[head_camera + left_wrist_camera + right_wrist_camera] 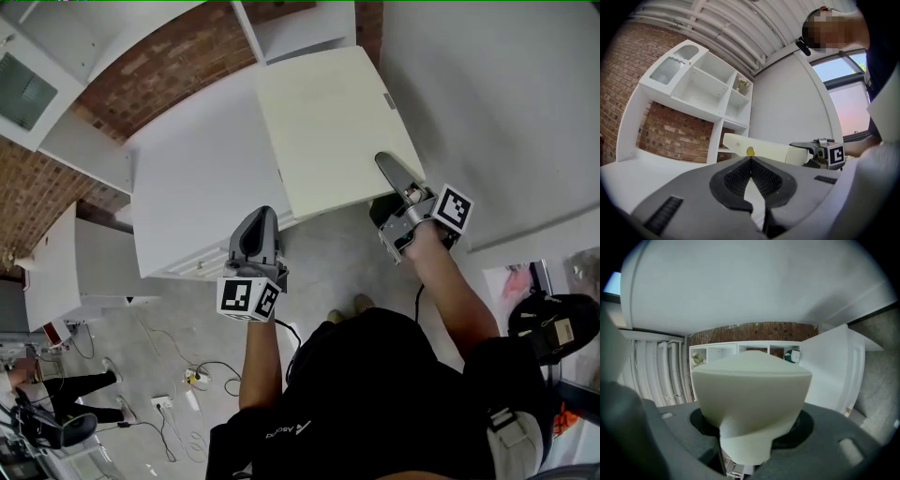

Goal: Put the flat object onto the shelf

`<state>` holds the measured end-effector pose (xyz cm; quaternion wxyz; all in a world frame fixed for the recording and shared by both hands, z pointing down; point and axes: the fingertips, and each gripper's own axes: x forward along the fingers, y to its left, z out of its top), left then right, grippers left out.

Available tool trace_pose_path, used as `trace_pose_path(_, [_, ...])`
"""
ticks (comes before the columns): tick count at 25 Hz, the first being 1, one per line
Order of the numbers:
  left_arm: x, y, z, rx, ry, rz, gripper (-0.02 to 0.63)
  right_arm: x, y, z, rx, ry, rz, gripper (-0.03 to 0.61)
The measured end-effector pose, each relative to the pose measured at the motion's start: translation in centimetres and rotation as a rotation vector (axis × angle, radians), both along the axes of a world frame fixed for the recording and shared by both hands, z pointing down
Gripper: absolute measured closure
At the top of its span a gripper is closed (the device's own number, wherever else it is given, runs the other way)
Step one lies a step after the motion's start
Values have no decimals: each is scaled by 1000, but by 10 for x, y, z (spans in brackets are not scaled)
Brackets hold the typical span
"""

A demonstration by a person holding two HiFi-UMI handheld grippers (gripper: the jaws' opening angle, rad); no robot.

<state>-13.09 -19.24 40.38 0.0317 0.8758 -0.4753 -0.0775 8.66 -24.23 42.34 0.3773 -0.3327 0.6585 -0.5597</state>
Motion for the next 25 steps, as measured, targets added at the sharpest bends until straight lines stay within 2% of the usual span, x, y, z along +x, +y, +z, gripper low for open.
trace_pose_path(9, [10, 8, -23, 43, 4, 25, 615, 29, -25, -100, 79, 6, 65, 319])
trace_pose_path(14, [8, 6, -27, 57, 6, 24, 615, 32, -51, -150, 136, 26, 62, 319])
trace_pose_path(25, [14, -1, -24, 56, 16, 12, 615, 22, -118, -210, 179, 10, 29, 319])
